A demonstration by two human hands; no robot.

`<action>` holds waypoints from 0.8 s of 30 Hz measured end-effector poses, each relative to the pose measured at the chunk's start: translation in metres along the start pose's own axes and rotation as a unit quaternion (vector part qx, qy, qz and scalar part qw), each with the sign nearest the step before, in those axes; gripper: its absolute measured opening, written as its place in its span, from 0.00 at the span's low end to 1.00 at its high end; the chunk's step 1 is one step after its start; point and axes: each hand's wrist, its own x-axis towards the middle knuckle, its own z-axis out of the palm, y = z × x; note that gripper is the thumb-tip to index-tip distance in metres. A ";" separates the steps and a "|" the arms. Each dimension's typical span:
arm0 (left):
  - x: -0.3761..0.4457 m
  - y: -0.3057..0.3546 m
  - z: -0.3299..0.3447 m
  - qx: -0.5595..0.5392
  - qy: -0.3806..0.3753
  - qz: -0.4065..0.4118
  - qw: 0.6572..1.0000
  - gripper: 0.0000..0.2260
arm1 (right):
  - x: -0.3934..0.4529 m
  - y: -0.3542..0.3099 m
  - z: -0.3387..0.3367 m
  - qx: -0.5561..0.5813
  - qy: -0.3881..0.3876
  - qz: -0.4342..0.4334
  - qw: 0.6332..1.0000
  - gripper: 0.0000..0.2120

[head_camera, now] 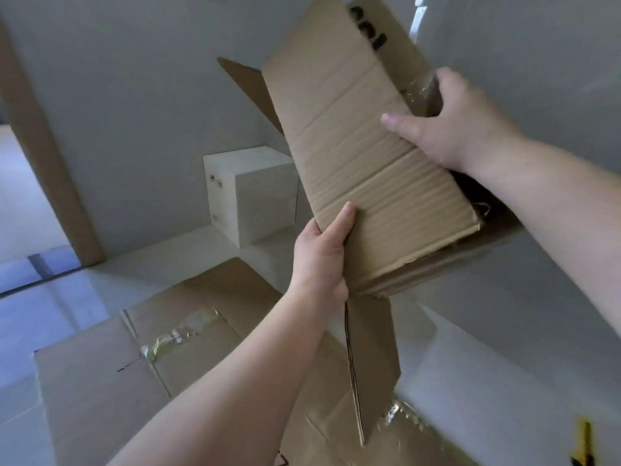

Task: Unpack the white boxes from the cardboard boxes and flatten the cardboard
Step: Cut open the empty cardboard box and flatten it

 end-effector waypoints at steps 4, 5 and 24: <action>-0.010 -0.034 -0.033 -0.055 0.025 -0.032 0.998 0.24 | -0.012 -0.010 0.036 -0.121 -0.061 -0.029 0.990 0.38; -0.017 -0.042 -0.044 -0.057 0.044 -0.045 0.996 0.24 | -0.019 -0.011 0.051 -0.140 -0.084 -0.027 0.986 0.39; -0.085 0.001 -0.245 0.296 0.353 -0.109 0.881 0.30 | -0.194 -0.012 0.246 -0.171 -0.490 -0.089 0.850 0.38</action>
